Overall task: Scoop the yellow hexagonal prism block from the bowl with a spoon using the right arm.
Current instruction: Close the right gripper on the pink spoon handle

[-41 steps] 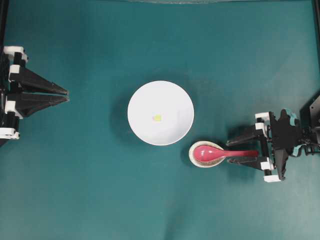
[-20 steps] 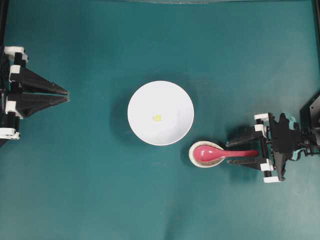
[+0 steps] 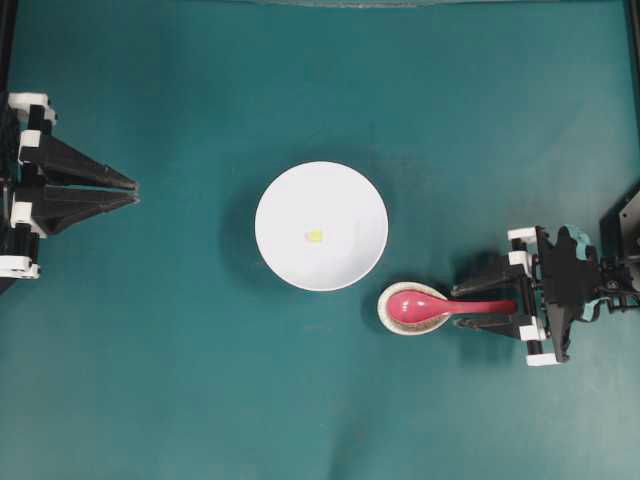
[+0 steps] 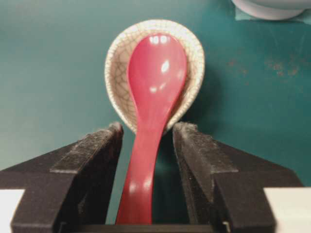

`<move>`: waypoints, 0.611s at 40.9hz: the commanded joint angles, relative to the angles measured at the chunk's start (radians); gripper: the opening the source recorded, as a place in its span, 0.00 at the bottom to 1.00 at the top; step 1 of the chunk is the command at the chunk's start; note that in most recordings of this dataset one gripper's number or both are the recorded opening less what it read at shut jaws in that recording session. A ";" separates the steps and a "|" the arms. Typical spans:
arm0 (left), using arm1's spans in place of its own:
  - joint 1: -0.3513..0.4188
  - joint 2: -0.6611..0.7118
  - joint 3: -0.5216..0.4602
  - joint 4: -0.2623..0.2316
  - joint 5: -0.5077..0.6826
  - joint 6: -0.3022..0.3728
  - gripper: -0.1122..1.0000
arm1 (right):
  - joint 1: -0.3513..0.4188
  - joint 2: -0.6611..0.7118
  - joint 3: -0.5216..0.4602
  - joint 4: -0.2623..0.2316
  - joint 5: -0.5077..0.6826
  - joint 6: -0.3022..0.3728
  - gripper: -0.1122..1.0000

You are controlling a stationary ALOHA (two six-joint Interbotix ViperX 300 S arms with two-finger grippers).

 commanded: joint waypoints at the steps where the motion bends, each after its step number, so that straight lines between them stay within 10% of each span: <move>1: 0.002 0.003 -0.021 0.002 -0.009 -0.002 0.25 | 0.003 -0.011 -0.006 0.003 -0.005 -0.002 0.55; 25: 0.002 -0.002 -0.021 0.002 -0.005 -0.002 0.25 | 0.003 -0.011 -0.008 0.015 -0.005 -0.002 0.48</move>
